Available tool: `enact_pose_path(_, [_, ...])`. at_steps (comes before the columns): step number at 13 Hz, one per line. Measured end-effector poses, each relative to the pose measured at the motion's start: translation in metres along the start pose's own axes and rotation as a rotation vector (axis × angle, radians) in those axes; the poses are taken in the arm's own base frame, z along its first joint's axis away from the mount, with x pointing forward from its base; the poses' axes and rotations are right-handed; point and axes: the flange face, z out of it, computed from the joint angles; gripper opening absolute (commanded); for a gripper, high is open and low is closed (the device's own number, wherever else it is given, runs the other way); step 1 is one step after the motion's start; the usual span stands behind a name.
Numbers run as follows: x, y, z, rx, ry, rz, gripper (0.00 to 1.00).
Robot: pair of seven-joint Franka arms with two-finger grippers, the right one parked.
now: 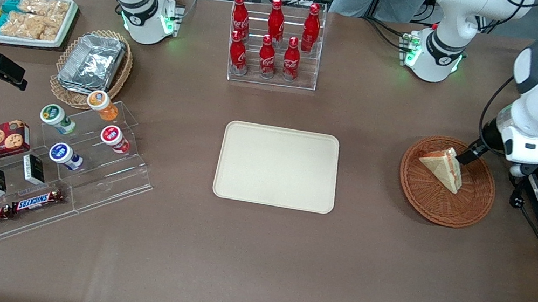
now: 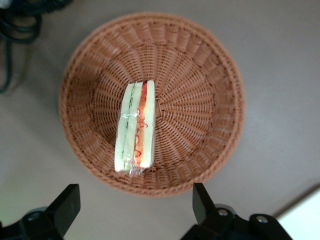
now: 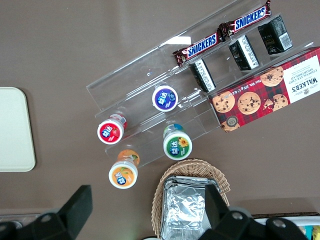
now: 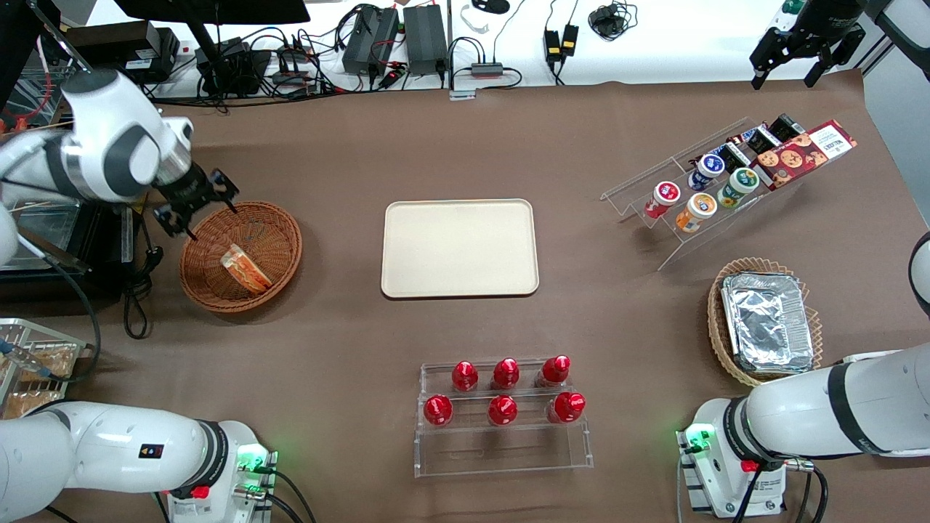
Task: Place sandwich from basket to tray
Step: 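Lower the left gripper and grasp the wrapped sandwich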
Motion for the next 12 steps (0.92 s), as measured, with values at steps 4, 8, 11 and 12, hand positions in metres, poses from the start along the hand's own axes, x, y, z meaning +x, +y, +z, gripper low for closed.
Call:
enact_pose_path(4, [0.004,-0.011,0.068,0.005,0.004,-0.028,1.0])
enact_pose_path(8, [0.007,-0.014,0.128,-0.001,0.028,-0.035,0.99])
enact_pose_path(11, [0.008,-0.014,0.157,0.009,0.028,-0.034,0.0])
enact_pose_path(12, [0.01,-0.013,0.157,0.005,0.032,-0.034,0.0])
